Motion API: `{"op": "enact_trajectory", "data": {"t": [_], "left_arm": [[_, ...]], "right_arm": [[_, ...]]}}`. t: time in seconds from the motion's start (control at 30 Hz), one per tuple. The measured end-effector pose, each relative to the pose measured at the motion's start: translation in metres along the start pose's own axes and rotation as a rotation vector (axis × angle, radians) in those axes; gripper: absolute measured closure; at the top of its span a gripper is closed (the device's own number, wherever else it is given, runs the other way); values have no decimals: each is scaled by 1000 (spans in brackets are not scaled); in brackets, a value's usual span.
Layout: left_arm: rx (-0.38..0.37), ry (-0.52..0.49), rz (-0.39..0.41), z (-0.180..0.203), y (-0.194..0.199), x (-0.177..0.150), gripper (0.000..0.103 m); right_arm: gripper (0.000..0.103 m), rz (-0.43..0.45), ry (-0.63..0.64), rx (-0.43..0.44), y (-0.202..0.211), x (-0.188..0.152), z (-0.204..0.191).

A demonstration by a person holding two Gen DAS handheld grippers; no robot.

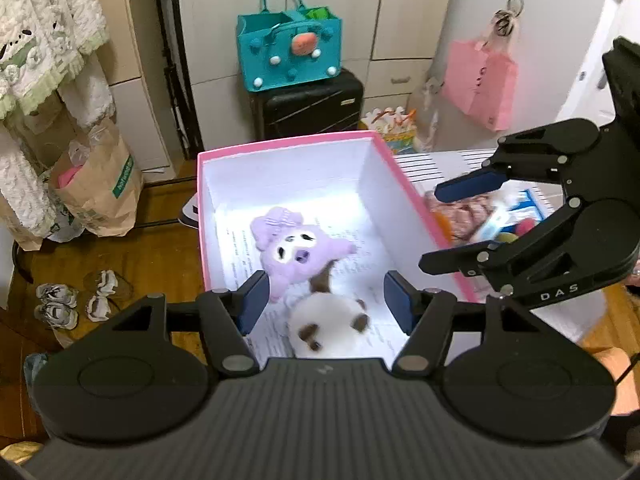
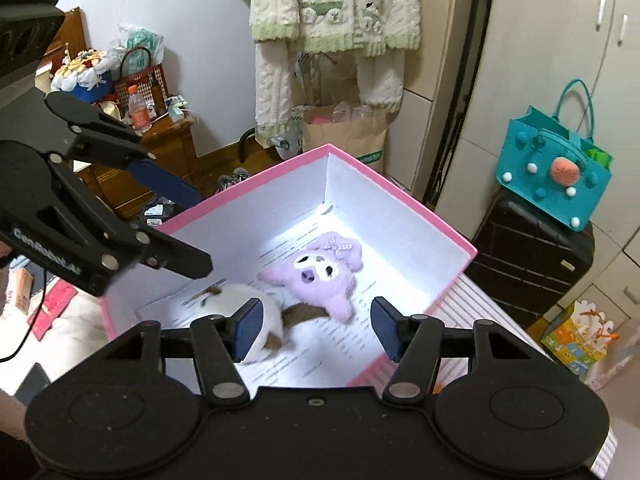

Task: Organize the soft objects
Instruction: 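Lower the purple plush into the box and open the left gripper, then move the left tool back toward the green sponge on the table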

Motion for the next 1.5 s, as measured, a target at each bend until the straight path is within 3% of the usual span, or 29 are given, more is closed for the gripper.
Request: {"op": "enact_trajectory", "data": {"t": [0.4, 0.73, 1.0, 1.2, 1.5], "left_arm": [[-2, -134, 30, 57, 56, -17, 31], [-31, -216, 30, 107, 70, -32, 25], [-51, -302, -20, 153, 54, -40, 22], [-121, -367, -32, 191, 31, -39, 22], [-162, -332, -5, 220, -28, -38, 24]], "right_arm": [[38, 42, -8, 6, 80, -31, -32], [38, 39, 20, -34, 122, -64, -41], [38, 49, -19, -76, 144, -106, -29], [38, 35, -102, -100, 153, -143, -6], [38, 8, -215, -112, 143, -202, 41]]}}
Point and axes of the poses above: each gripper's, at about its wrist camera, not at the fingertips, and y roughly against the way its jaws point, z to its right, x to its top, the point moved 7 cm from there along -y, roughly the way its jaws point, and after that the axes turned 3 degrees about -y, right-handed, at the moved point
